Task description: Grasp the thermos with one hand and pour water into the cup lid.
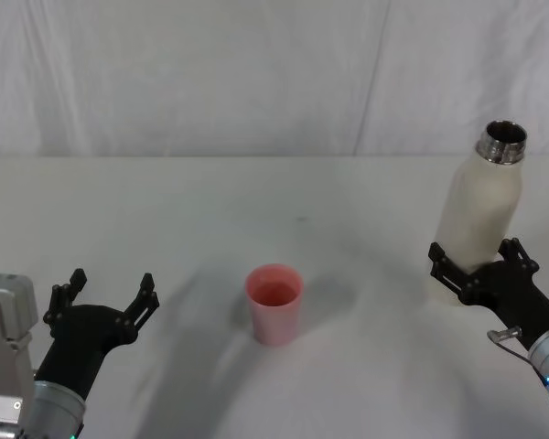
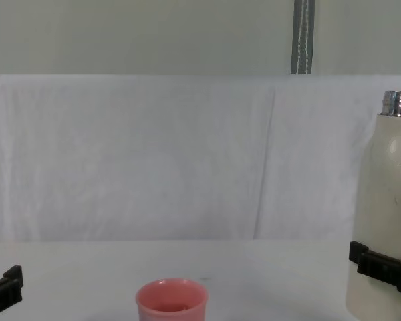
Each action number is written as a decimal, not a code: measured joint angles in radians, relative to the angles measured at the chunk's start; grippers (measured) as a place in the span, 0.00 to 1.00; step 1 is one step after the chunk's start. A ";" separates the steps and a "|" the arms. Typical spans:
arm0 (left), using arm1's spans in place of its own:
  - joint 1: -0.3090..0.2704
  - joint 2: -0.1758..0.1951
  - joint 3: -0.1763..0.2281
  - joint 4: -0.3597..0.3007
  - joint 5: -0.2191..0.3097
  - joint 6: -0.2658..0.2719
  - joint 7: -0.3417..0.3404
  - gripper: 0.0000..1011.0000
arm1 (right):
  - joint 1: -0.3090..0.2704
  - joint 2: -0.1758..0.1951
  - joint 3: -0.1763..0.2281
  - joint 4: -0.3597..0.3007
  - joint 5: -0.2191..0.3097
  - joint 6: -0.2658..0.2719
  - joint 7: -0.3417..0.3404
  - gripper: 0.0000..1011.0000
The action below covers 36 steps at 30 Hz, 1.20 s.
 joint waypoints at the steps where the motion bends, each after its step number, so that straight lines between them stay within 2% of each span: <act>1: 0.000 0.000 0.000 0.000 0.000 0.000 0.000 0.99 | 0.002 0.001 -0.002 0.003 0.007 0.001 0.000 0.94; 9: 0.000 0.000 0.000 0.000 0.000 0.000 0.000 0.99 | 0.021 0.005 -0.020 0.010 0.025 0.018 -0.001 0.94; 23: 0.000 0.000 0.000 0.000 0.000 0.000 0.000 0.99 | 0.056 0.007 -0.051 -0.018 0.038 0.063 -0.025 0.94; 36: 0.000 0.000 0.000 0.000 0.000 0.000 0.000 0.99 | 0.065 0.027 -0.067 0.021 0.065 0.072 -0.009 0.94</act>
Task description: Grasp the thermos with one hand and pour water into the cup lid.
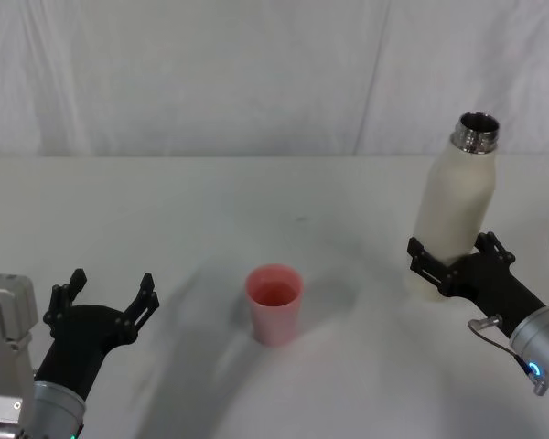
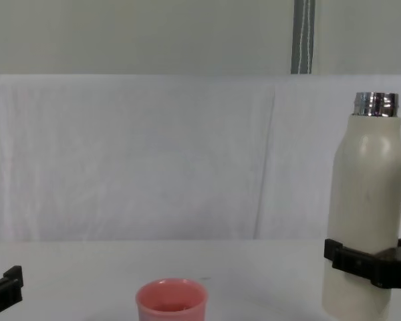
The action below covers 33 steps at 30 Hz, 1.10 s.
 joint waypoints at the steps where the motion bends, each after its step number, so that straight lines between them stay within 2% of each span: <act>1: 0.000 0.000 0.000 0.000 0.000 0.000 0.000 0.99 | 0.000 0.002 0.000 0.004 0.002 -0.002 0.000 0.94; 23: 0.000 0.000 0.000 0.000 0.000 0.000 0.000 0.99 | 0.039 -0.007 0.008 0.116 0.017 -0.047 -0.007 0.94; 33: 0.000 0.000 0.000 0.000 0.000 0.000 0.000 0.99 | 0.045 -0.008 0.007 0.128 0.016 -0.049 -0.011 0.94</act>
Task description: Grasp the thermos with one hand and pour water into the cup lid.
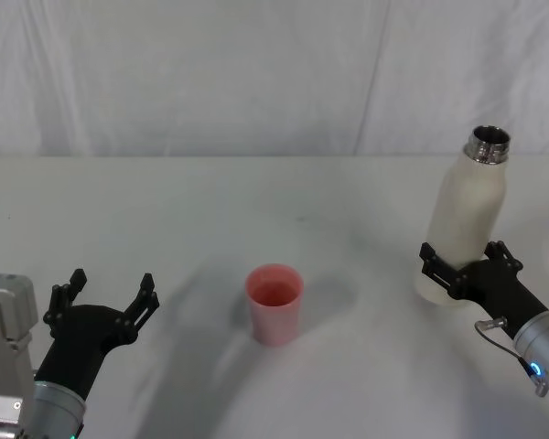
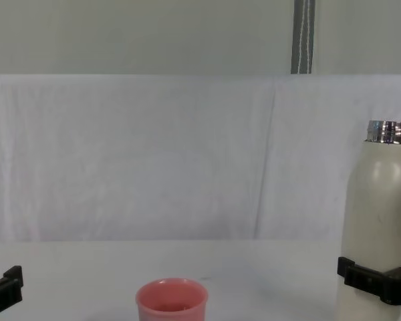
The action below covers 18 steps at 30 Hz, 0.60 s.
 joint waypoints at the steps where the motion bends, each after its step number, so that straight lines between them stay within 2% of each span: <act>1: 0.000 0.000 0.000 0.000 0.000 0.000 0.000 0.99 | 0.000 0.000 0.000 0.001 -0.002 -0.001 -0.002 0.94; 18: 0.000 0.000 0.000 0.000 0.000 0.000 0.000 0.99 | 0.009 -0.006 -0.003 0.023 -0.027 -0.019 -0.007 0.94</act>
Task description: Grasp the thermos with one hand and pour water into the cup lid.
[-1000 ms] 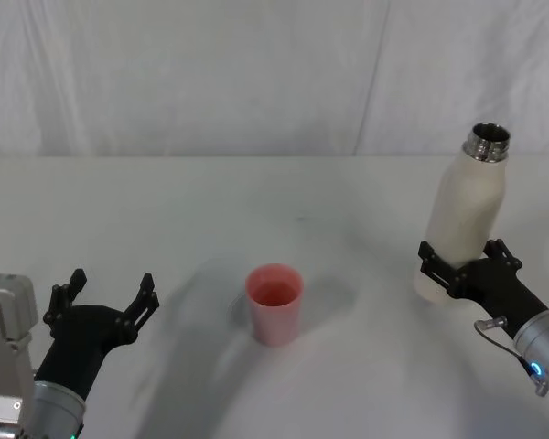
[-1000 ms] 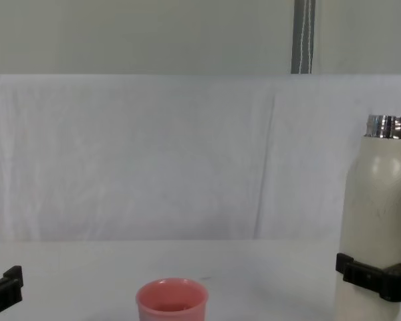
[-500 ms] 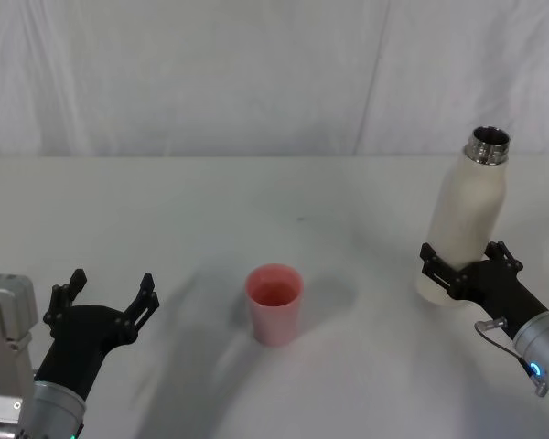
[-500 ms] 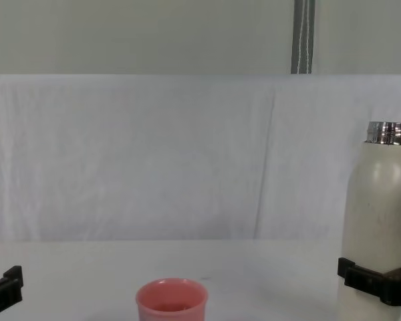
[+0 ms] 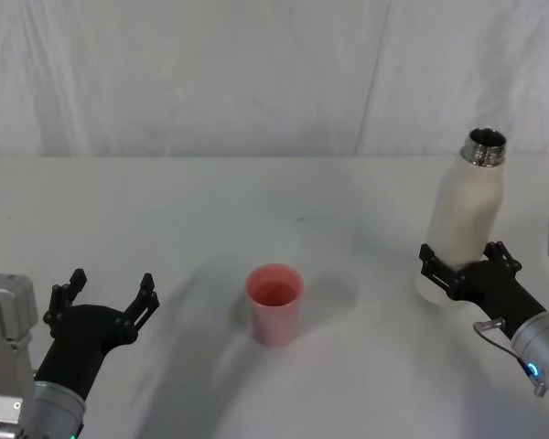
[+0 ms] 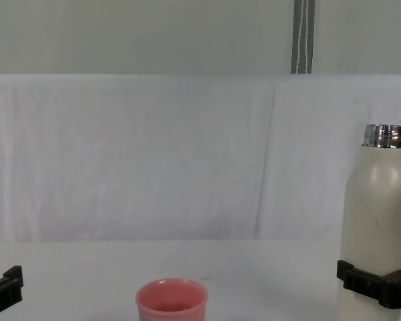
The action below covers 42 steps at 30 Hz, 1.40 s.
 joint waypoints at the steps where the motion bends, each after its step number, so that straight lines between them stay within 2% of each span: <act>1: 0.000 0.000 0.000 0.000 0.000 0.000 0.000 0.99 | 0.000 0.000 0.000 0.001 -0.001 0.000 0.000 0.94; 42: 0.000 0.000 0.000 0.000 0.000 0.000 0.000 0.99 | -0.001 -0.014 0.011 0.027 -0.027 -0.021 0.005 0.94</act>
